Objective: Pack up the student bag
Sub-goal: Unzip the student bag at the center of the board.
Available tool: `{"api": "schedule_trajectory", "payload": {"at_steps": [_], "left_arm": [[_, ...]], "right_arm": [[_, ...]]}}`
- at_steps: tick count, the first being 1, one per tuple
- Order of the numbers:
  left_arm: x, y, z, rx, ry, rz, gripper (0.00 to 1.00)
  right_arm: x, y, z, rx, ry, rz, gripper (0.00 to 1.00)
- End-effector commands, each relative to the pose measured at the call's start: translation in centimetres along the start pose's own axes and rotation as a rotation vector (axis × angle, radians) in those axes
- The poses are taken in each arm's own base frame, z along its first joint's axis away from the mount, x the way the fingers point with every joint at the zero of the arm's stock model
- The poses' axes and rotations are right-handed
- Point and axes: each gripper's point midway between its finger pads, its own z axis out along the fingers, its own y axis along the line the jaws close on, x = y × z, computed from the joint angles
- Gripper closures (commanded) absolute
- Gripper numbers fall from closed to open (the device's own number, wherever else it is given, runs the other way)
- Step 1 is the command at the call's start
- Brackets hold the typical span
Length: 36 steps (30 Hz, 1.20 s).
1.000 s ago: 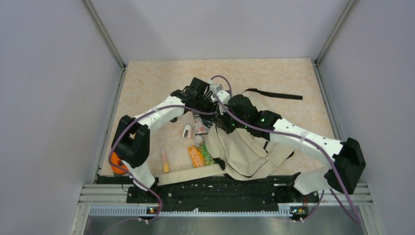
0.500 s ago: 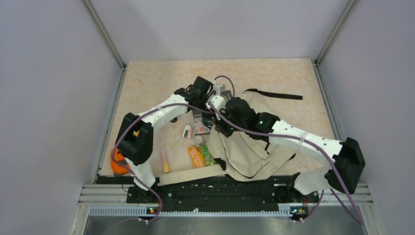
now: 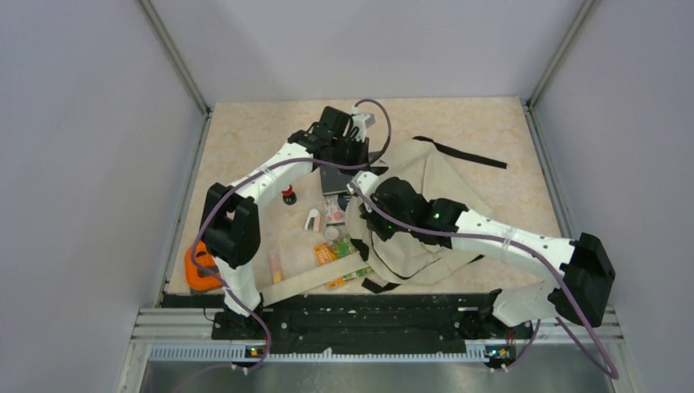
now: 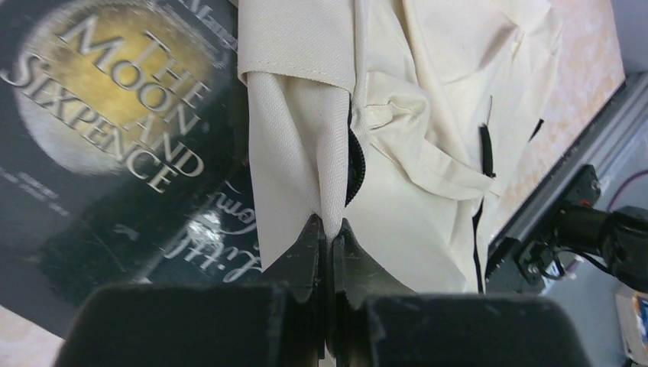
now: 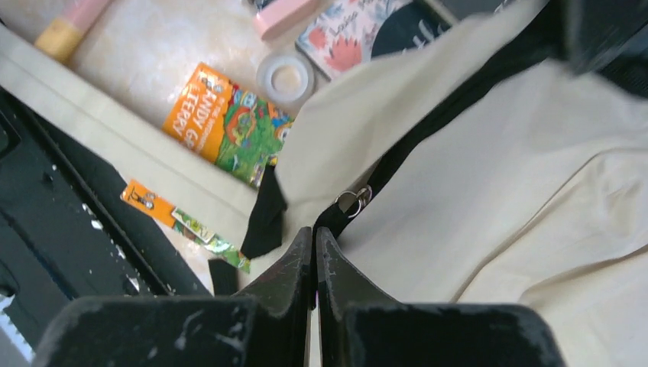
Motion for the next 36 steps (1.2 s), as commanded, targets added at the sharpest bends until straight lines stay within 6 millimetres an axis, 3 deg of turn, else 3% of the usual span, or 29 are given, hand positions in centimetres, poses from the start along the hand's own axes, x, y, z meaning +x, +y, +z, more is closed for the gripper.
{"api": "schedule_trajectory", "payload": {"at_steps": [1, 10, 11, 14, 16, 19, 26, 30, 33, 36], "left_arm": [[-7.9, 0.8, -1.6, -0.048, -0.251, 0.149, 1.00], [-11.1, 2.6, -2.4, -0.150, -0.390, 0.167, 1.00], [-11.4, 2.3, -2.9, -0.150, -0.408, 0.164, 0.95], [-11.5, 1.4, -4.7, -0.151, -0.454, 0.155, 0.49], [-11.0, 1.2, -6.4, -0.169, -0.487, 0.151, 0.34], [-9.1, 1.3, -9.0, -0.223, -0.521, 0.118, 0.27], [-0.4, 0.7, -12.1, -0.210, -0.570, -0.160, 0.26], [3.5, -1.6, -11.5, -0.044, -0.632, -0.304, 0.26], [4.5, -4.0, -10.8, 0.066, -0.660, -0.352, 0.25], [4.9, -4.4, -9.5, 0.101, -0.648, -0.380, 0.24]], "right_arm": [[2.6, 1.9, -0.9, -0.044, 0.069, 0.054, 1.00], [4.2, 2.6, 0.0, -0.046, 0.054, 0.205, 1.00], [3.9, 2.6, 0.1, -0.044, 0.036, 0.219, 1.00], [2.5, 2.2, -0.1, -0.021, -0.036, 0.255, 1.00], [1.2, 2.0, -0.3, -0.016, -0.096, 0.273, 1.00], [-0.5, 1.9, -0.3, -0.020, -0.174, 0.292, 1.00], [-2.7, 1.9, 0.4, -0.024, -0.258, 0.300, 1.00], [-2.4, 2.0, 0.8, -0.029, -0.255, 0.296, 1.00], [-2.1, 2.2, 1.0, -0.038, -0.240, 0.294, 1.00], [-1.8, 2.4, 1.0, -0.047, -0.232, 0.298, 1.00]]}}
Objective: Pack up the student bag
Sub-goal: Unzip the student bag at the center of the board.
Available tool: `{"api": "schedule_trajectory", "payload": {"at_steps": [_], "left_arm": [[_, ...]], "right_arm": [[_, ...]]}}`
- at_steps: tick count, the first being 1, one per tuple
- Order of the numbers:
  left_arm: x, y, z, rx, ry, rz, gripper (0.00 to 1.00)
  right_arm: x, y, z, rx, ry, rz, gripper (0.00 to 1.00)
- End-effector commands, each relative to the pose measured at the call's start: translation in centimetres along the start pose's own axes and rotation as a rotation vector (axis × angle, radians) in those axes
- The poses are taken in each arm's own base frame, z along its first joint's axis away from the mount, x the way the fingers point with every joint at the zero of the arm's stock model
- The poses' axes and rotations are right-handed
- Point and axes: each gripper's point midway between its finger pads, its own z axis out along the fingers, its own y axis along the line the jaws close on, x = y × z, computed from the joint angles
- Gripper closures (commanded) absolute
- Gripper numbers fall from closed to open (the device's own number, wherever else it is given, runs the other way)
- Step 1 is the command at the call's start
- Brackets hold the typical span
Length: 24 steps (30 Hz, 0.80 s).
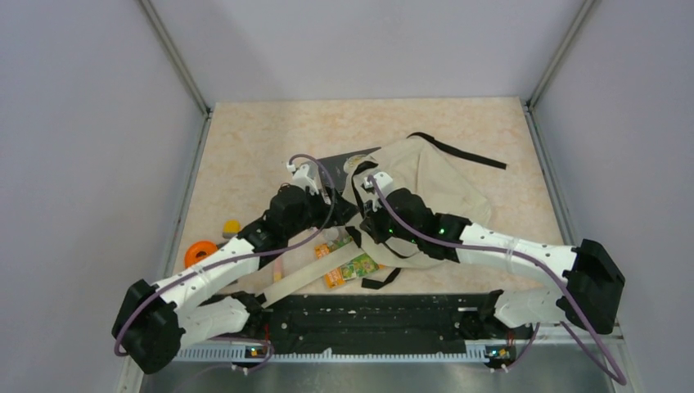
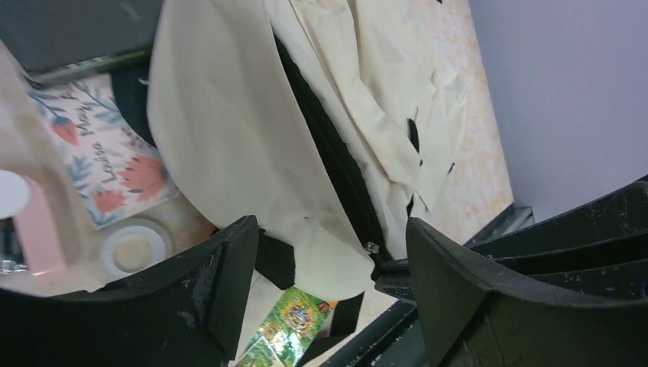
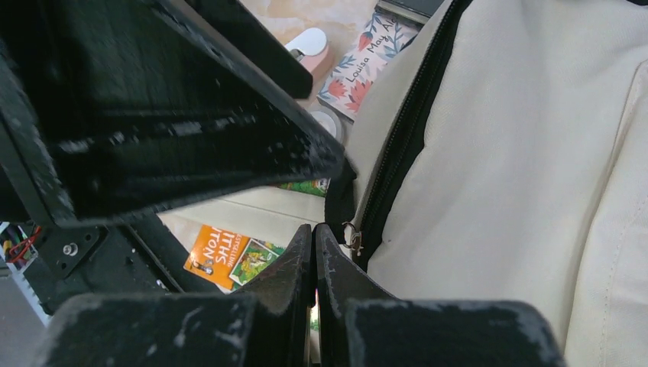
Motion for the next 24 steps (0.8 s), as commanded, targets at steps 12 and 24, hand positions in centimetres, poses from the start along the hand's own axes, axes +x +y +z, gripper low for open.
{"api": "schedule_trajectory", "payload": {"at_steps": [12, 24], "left_arm": [[0.1, -2.8, 3.9, 0.114, -0.007, -0.147, 0.27], [1.7, -3.3, 5.7, 0.154, 0.054, -0.167, 0.47]], "right_arm": [[-1.0, 1.4, -0.4, -0.049, -0.053, 0.032, 1.00], [-1.0, 1.1, -0.4, -0.031, -0.045, 0.012, 1.00]]}}
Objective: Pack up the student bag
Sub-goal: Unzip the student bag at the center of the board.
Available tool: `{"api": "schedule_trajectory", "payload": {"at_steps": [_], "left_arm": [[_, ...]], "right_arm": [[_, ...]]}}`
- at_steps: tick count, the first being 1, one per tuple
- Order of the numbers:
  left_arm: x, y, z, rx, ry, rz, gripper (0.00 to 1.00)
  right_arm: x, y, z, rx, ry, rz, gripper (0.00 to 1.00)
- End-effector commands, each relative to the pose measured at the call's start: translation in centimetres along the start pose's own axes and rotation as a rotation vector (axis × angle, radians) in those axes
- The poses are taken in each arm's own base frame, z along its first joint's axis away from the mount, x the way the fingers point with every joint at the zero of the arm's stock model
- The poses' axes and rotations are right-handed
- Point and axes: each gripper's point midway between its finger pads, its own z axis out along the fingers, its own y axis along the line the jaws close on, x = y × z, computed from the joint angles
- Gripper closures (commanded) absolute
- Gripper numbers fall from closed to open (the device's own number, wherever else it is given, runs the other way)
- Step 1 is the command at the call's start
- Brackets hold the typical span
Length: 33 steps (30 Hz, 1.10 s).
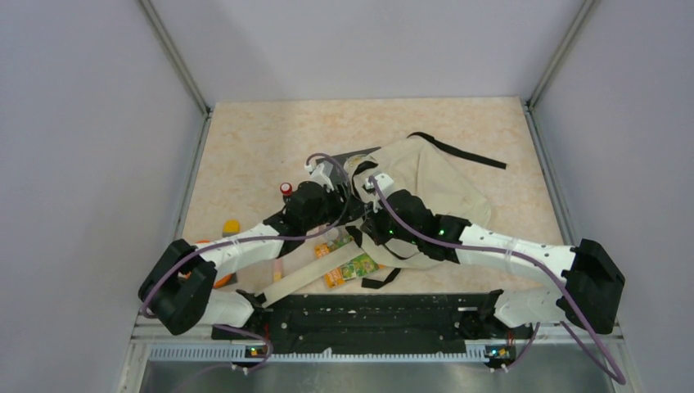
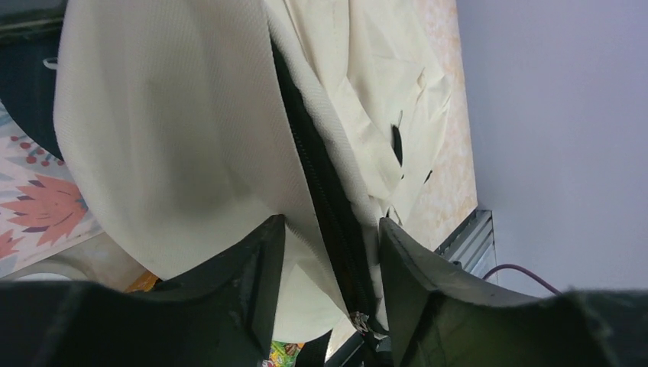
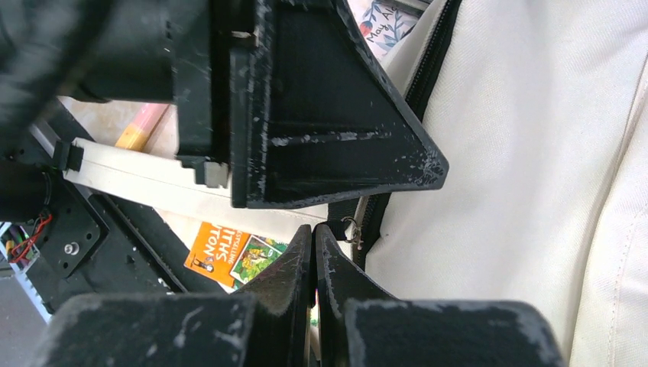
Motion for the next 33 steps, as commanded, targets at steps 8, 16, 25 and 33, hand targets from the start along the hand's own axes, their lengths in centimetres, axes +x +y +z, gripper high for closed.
{"api": "schedule_trajectory", "payload": {"at_steps": [8, 16, 25, 33], "left_arm": [[-4.0, -4.1, 0.3, 0.049, -0.075, 0.147, 0.99], [-10.3, -4.3, -0.4, -0.036, -0.139, 0.321, 1.00], [-15.3, -1.2, 2.1, -0.126, -0.136, 0.393, 1.00], [-13.2, -0.6, 2.1, -0.099, -0.068, 0.333, 0.63]], "right_arm": [[-1.1, 0.4, -1.1, 0.003, -0.027, -0.025, 1.00], [1.1, -1.2, -2.0, 0.071, 0.069, -0.041, 1.00], [5.5, -3.8, -2.4, 0.202, 0.186, 0.006, 1.00], [5.1, -2.7, -1.4, 0.141, 0.140, 0.046, 1.00]]}}
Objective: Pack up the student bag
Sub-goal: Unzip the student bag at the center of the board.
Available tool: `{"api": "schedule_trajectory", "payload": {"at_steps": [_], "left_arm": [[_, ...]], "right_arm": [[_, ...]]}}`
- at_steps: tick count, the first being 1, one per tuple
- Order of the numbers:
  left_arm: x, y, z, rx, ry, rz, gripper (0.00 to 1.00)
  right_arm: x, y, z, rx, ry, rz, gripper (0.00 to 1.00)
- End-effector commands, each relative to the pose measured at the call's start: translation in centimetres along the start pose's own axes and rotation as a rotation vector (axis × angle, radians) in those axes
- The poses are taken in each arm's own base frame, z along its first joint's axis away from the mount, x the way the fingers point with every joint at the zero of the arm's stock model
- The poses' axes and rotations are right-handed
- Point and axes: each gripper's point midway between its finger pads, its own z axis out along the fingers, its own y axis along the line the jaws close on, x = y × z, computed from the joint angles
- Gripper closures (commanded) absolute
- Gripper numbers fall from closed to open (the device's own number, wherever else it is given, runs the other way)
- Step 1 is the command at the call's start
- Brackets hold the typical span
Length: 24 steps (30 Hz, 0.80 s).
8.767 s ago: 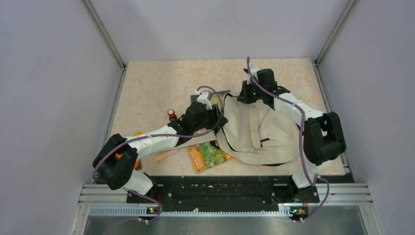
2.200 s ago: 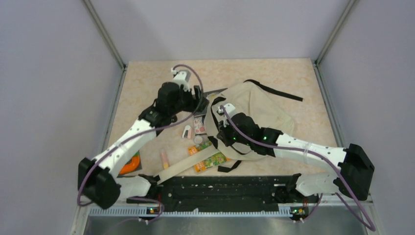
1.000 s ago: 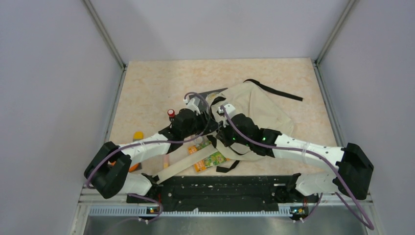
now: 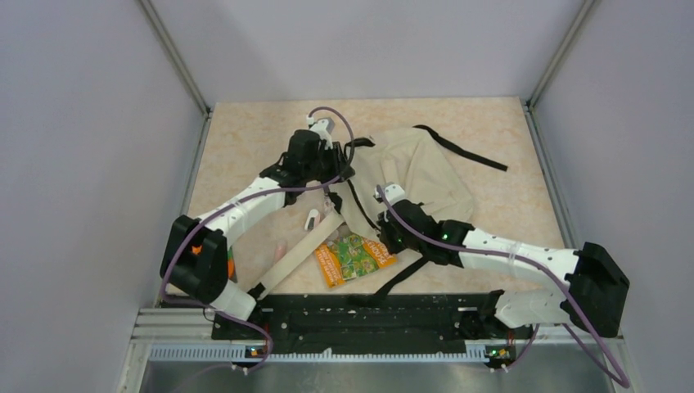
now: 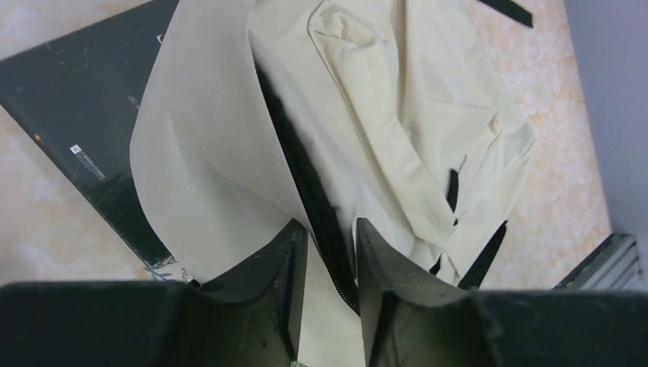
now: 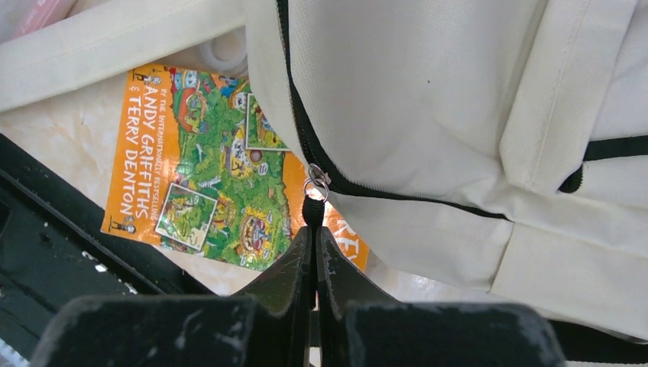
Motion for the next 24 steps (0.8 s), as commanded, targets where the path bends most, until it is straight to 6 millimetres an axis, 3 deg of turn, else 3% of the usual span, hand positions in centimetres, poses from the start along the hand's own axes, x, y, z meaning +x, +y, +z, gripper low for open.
{"api": "schedule_trajectory", "payload": {"at_steps": [1, 4, 9, 15, 19, 24], "left_arm": [[-2.8, -2.2, -1.4, 0.091, -0.090, -0.013, 0.54], [-0.3, -1.8, -2.4, 0.086, -0.061, -0.066, 0.40], [3.5, -1.0, -4.6, 0.075, -0.061, -0.146, 0.36], [5.0, -3.4, -6.5, 0.162, -0.106, -0.222, 0.31], [5.7, -4.8, -5.8, 0.197, -0.105, -0.233, 0.30], [6.7, -4.8, -4.2, 0.176, -0.075, -0.249, 0.30]], "right_arm": [[-0.3, 1.4, 0.1, -0.053, -0.017, 0.015, 1.00], [-1.8, 2.4, 0.2, -0.086, -0.059, 0.023, 1.00], [-3.3, 3.4, 0.4, -0.127, -0.106, 0.027, 1.00], [-3.5, 4.2, 0.9, -0.157, -0.106, 0.014, 1.00], [-3.4, 4.4, 1.1, -0.169, -0.101, 0.015, 1.00], [-3.6, 4.3, 0.6, -0.169, -0.111, 0.021, 1.00]]}}
